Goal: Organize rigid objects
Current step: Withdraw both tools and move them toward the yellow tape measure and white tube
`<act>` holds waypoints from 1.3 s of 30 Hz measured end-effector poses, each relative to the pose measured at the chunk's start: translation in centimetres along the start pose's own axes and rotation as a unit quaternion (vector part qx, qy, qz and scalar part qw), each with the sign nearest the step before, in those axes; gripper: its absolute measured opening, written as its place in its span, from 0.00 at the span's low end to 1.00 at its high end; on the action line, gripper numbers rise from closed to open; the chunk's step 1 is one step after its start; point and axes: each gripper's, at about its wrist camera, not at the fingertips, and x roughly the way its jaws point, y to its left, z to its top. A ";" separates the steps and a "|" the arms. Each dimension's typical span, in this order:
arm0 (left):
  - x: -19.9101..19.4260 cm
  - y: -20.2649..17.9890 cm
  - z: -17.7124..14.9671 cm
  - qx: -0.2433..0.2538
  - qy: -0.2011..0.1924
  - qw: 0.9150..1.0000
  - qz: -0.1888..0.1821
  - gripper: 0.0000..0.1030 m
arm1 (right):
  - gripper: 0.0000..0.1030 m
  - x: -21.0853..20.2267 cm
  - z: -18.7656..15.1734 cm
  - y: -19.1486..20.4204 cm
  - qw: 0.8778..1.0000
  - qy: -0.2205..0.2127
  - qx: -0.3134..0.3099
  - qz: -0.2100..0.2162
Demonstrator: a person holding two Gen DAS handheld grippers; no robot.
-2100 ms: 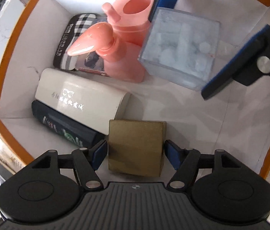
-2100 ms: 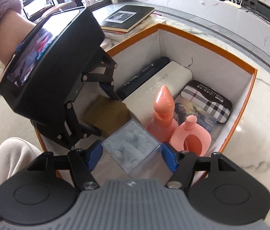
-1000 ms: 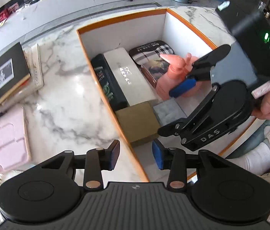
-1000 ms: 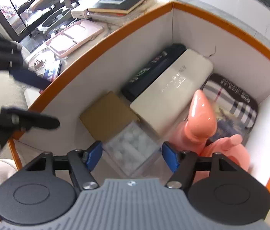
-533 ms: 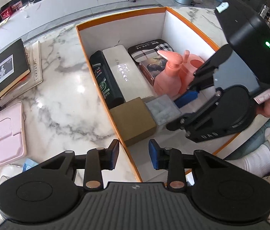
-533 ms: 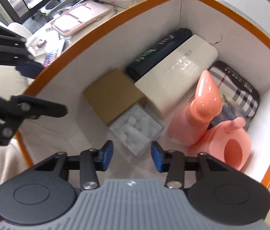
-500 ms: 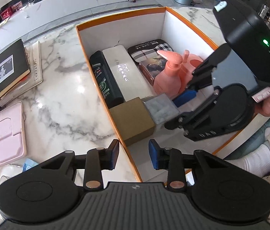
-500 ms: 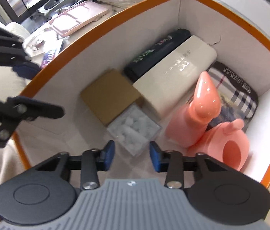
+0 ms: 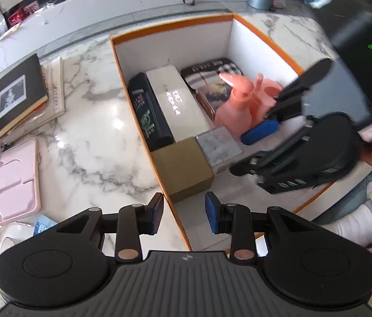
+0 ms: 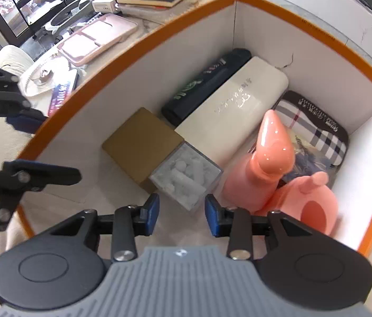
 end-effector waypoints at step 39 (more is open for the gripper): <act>8.3 -30.8 4.6 0.184 -0.036 0.979 -0.079 0.66 | 0.61 -17.1 -28.2 -17.0 0.899 -0.198 0.371 -0.123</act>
